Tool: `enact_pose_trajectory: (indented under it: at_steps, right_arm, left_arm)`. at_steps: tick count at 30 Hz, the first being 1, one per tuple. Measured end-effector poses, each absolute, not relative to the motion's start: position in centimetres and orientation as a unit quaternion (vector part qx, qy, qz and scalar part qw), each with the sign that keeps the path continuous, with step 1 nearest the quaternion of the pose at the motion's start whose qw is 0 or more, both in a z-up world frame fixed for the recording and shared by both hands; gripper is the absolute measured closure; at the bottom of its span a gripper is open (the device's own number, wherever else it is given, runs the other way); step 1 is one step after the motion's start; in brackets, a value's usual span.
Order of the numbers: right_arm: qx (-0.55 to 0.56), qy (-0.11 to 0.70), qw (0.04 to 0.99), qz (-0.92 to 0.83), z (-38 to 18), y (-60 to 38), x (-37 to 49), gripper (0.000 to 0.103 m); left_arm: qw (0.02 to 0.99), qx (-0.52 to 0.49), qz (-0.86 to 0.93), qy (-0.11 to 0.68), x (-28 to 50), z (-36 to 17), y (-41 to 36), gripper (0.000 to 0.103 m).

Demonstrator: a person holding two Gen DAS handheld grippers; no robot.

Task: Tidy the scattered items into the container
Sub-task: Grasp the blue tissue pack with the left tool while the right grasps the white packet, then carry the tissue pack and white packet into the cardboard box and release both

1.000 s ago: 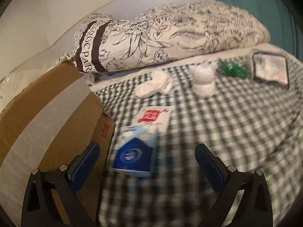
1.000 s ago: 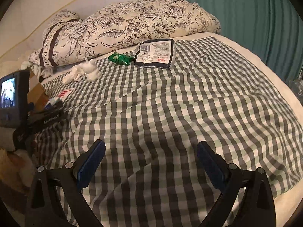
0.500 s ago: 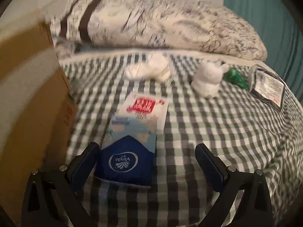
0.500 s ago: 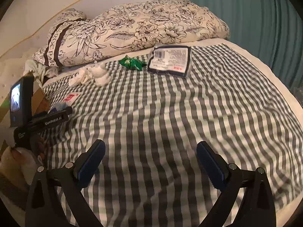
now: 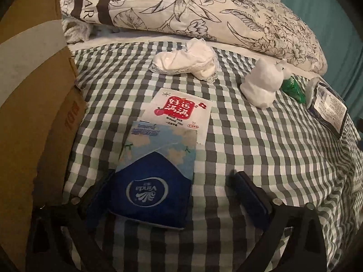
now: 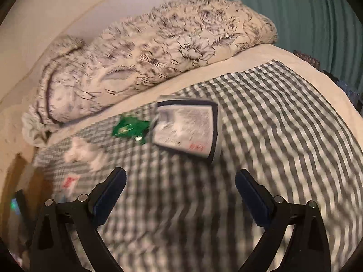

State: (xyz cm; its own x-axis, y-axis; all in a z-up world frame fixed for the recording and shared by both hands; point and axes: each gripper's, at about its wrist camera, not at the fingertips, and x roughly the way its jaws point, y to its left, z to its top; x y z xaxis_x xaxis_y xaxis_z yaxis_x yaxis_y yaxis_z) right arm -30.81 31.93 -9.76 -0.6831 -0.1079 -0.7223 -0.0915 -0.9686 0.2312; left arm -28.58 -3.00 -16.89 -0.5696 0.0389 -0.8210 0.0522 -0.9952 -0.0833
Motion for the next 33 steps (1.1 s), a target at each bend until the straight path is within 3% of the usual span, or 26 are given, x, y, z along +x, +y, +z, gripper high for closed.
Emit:
enact_pose_trajectory:
  at_steps: [9,17,18,19,20,21,26,27,33]
  right_arm:
    - [0.421,-0.191,-0.025,-0.886,-13.5,36.2,-37.7,0.005]
    - [0.423,-0.121,-0.022,-0.898,-14.0,33.9,-39.2,0.006]
    - [0.424,-0.111,-0.018,-0.899,-14.1,33.6,-39.3,0.011]
    - [0.424,-0.107,-0.01,-0.899,-14.2,33.3,-39.4,0.031]
    - [0.425,-0.104,0.0,-0.899,-14.3,33.0,-39.4,0.04]
    - [0.424,-0.098,0.0,-0.9,-14.3,32.7,-39.4,0.041]
    - [0.414,-0.067,-0.001,-0.908,-13.5,31.2,-37.6,0.07]
    - [0.411,-0.058,0.001,-0.91,-13.1,30.7,-37.0,0.071]
    - [0.391,0.01,0.01,-0.92,-10.7,27.6,-32.4,0.082]
  left_arm:
    - [0.027,0.458,-0.886,0.064,-29.6,-16.9,-3.2,0.0]
    - [0.052,0.45,-0.888,0.081,-31.8,-17.1,-3.8,0.0]
    - [0.051,0.449,-0.888,0.081,-31.8,-17.1,-3.9,0.001]
    - [0.052,0.447,-0.889,0.082,-31.7,-17.1,-4.0,0.003]
    - [0.053,0.446,-0.889,0.084,-31.7,-17.0,-4.1,0.005]
    - [0.053,0.445,-0.89,0.086,-31.6,-17.0,-4.1,0.01]
    - [0.059,0.437,-0.894,0.083,-31.1,-16.7,-4.4,0.034]
    - [0.061,0.432,-0.896,0.085,-30.9,-16.5,-4.4,0.04]
    - [0.056,0.433,-0.898,0.061,-29.2,-15.6,-3.7,0.043]
